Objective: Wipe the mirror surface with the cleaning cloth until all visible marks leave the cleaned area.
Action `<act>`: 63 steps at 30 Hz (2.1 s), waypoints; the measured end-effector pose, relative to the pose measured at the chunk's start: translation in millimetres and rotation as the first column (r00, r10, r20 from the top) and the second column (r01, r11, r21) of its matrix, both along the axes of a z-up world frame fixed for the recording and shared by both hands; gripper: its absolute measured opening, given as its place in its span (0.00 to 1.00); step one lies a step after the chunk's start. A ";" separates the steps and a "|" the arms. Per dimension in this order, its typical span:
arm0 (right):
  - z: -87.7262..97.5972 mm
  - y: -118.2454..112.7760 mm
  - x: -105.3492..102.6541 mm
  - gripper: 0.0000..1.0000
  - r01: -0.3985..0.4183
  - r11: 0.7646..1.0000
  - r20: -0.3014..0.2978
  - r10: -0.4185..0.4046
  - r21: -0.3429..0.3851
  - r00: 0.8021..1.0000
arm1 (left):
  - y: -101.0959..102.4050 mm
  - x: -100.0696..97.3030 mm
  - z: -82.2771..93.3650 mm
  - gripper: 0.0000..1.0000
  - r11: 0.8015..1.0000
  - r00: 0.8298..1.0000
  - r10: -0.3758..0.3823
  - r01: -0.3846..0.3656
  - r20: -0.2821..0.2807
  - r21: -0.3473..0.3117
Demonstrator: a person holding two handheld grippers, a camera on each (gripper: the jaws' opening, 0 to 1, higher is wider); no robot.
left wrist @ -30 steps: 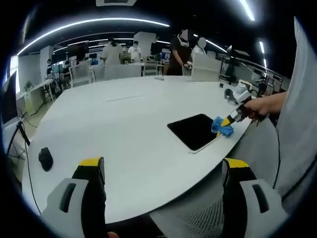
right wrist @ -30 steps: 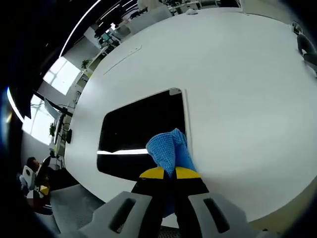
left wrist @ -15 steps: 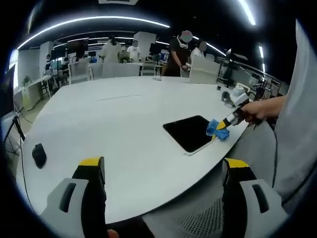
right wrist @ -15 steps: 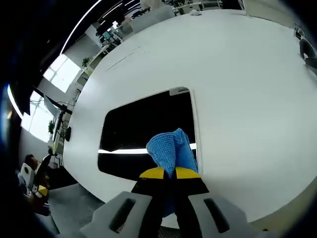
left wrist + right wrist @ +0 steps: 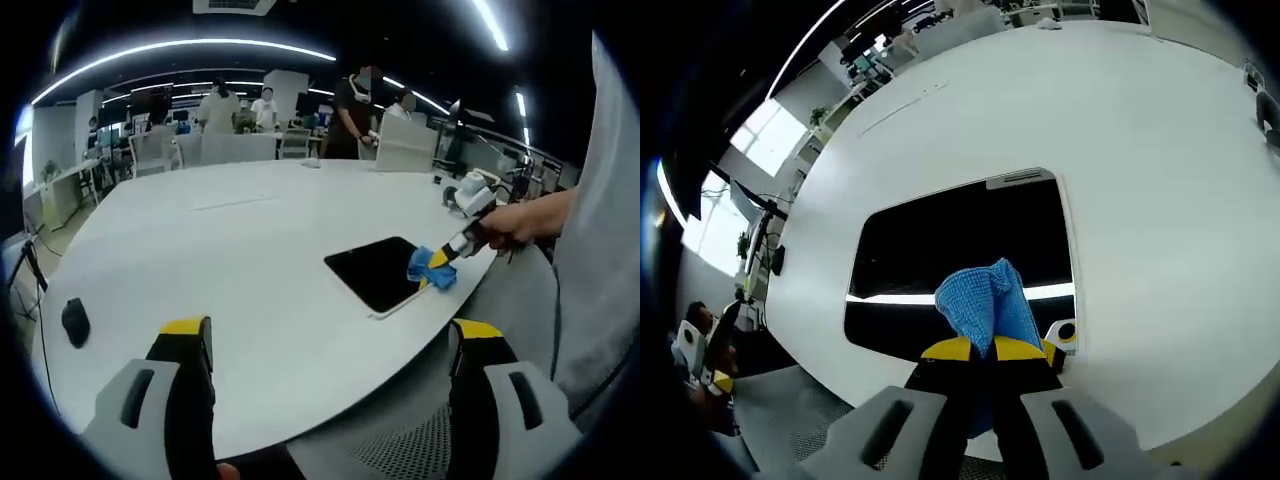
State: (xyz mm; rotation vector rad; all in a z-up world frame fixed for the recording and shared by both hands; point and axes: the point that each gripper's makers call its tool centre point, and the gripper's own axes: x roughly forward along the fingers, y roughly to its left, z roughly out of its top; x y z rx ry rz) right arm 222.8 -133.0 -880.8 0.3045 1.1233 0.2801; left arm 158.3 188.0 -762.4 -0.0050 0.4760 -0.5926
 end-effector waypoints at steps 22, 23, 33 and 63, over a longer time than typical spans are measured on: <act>4.4 31.1 -2.2 0.01 -0.063 0.998 0.005 0.063 -0.010 0.998 | 10.6 -1.9 2.6 0.99 0.999 0.999 0.034 -0.034 0.014 0.007; 4.8 33.6 -3.1 0.01 -0.069 0.998 0.005 0.069 -0.006 0.998 | 0.3 -5.3 8.6 0.99 0.999 0.999 0.037 -0.037 0.015 0.007; 7.4 42.6 -2.0 0.00 -0.073 0.997 0.000 0.073 -0.031 0.997 | 9.7 -2.5 -2.5 0.98 0.999 0.999 0.032 -0.032 0.015 0.009; 4.4 82.0 6.4 0.00 -0.127 0.990 0.007 0.128 -0.063 0.992 | -30.0 -2.3 14.9 0.99 1.000 1.000 -0.016 0.016 0.000 -0.001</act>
